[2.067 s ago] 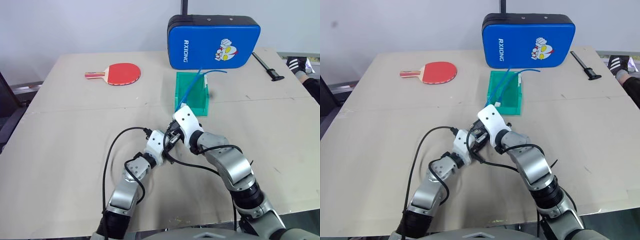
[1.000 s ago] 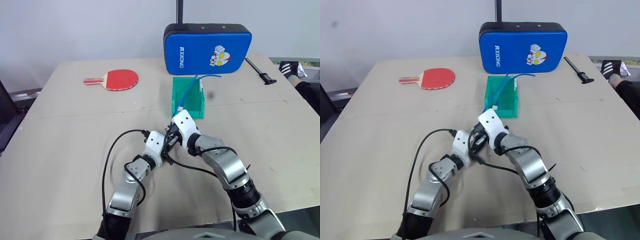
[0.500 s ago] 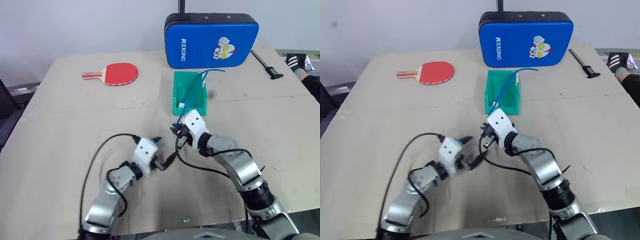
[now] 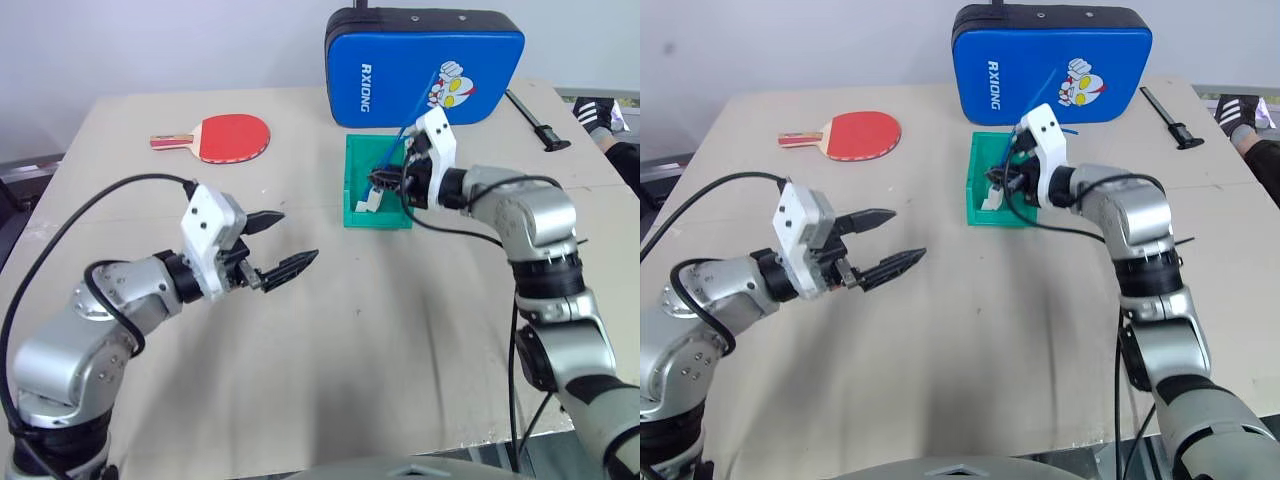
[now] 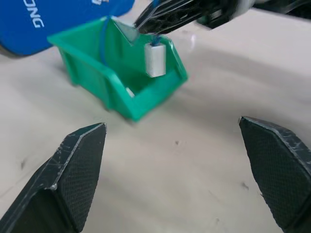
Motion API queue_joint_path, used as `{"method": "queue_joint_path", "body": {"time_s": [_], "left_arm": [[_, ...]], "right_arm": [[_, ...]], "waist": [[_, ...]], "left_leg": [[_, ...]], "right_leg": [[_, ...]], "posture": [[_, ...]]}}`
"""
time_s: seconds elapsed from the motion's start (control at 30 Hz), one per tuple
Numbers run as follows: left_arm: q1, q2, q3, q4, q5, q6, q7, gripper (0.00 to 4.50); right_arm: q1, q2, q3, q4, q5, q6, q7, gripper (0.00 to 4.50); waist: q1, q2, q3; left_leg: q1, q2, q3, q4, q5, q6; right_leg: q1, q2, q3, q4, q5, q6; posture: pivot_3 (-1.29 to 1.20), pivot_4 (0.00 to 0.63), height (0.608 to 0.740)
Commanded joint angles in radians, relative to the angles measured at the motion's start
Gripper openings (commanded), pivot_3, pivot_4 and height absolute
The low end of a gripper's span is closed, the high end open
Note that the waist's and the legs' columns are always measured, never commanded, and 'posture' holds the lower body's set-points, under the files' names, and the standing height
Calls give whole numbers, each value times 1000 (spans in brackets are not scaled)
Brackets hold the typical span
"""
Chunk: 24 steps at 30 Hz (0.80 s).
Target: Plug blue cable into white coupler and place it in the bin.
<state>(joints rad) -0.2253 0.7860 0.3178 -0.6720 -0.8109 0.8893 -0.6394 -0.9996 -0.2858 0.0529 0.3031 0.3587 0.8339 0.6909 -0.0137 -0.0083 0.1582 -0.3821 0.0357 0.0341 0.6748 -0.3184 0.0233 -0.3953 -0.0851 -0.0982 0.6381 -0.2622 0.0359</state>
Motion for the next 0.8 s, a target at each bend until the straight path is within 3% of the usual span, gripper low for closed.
{"method": "queue_joint_path", "body": {"time_s": [0.03,0.2,0.3,0.4,0.53,0.57,0.7,0.8], "left_arm": [[-39,44,66,-44,-135,86,50,4459],[-68,78,69,-47,-184,110,98,4459],[-82,89,47,-53,-189,109,114,4500],[-100,87,39,-55,-211,109,141,4500],[-103,86,32,-61,-230,111,175,4500],[-95,89,28,-63,-228,110,179,4500],[-35,77,18,-101,-196,93,220,4500],[47,23,-53,-165,-61,51,336,4500]], "right_arm": [[-112,21,-31,258,-39,-151,5,0],[-245,46,-38,561,-87,-274,19,0],[-286,45,-36,669,-124,-339,12,1028],[-308,35,-41,686,-140,-380,29,2400],[-292,-11,-16,543,-177,-364,51,4223],[-278,-23,-14,486,-174,-332,58,4486],[-148,-111,-25,120,-115,-121,94,4486],[128,-228,-93,-299,14,-66,194,4486]], "waist": [[-2,0,0],[-3,-1,2],[-2,-1,2],[-2,-1,2],[-1,0,3],[0,0,3],[2,-1,2],[21,-1,2]], "left_leg": [[0,0,1,0,0,0],[0,0,2,0,1,-1],[0,0,1,0,2,-3],[0,0,1,0,3,-5],[0,1,0,0,4,-7],[0,1,-1,0,4,-7],[0,1,-3,0,4,-8],[-1,1,-5,-1,4,-8]], "right_leg": [[0,0,1,2,0,0],[0,1,0,0,0,1],[0,1,-1,0,0,1],[0,1,-1,2,0,1],[0,2,-1,3,0,1],[0,2,-1,3,0,1],[0,2,0,3,0,1],[1,2,0,2,0,1]], "posture": [[0,150,740],[0,150,740],[0,150,740],[0,150,740],[0,150,740],[0,150,740],[0,150,740],[0,150,740]]}}
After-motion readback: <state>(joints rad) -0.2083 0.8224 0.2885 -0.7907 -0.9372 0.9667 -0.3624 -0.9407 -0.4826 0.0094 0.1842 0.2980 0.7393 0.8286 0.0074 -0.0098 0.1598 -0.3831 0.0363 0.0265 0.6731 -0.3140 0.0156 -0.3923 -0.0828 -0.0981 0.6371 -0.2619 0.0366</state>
